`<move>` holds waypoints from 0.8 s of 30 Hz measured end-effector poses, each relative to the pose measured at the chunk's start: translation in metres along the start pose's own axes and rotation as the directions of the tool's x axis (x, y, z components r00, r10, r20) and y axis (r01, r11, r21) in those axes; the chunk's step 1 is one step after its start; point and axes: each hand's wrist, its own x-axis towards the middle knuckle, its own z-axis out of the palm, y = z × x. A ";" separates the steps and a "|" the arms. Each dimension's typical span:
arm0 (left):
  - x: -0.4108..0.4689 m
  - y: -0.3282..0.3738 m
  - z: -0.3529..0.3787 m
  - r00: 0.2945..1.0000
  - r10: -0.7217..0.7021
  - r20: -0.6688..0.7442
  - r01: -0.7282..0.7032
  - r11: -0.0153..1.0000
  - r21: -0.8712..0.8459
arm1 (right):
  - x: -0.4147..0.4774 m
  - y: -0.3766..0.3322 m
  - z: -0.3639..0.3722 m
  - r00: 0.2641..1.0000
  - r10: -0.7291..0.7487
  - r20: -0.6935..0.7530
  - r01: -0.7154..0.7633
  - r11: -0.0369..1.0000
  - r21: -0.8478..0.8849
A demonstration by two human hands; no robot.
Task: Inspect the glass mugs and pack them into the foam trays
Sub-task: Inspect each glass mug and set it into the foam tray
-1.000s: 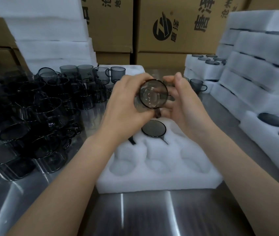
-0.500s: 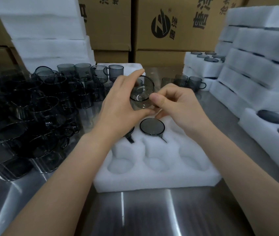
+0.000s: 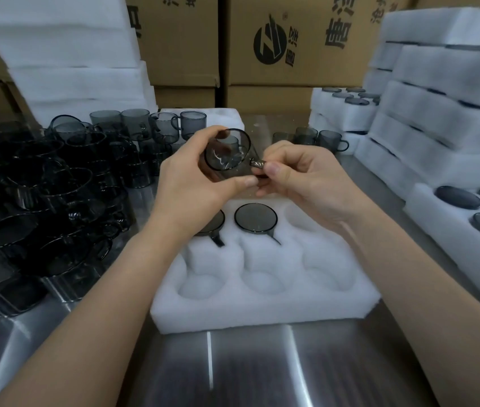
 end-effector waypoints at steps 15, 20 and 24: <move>0.002 -0.004 -0.009 0.960 -0.032 0.278 0.130 0.931 -0.341 | -0.004 -0.007 0.008 0.999 -0.048 0.022 0.051 0.986 -0.161; 0.001 -0.003 -0.004 0.968 -0.005 0.250 0.066 0.969 -0.237 | -0.003 -0.008 0.008 1.000 0.020 0.017 -0.016 0.975 -0.220; 0.001 -0.004 -0.001 0.970 0.036 0.240 -0.009 0.994 -0.113 | -0.001 -0.005 0.011 0.995 0.020 -0.096 -0.045 0.961 -0.271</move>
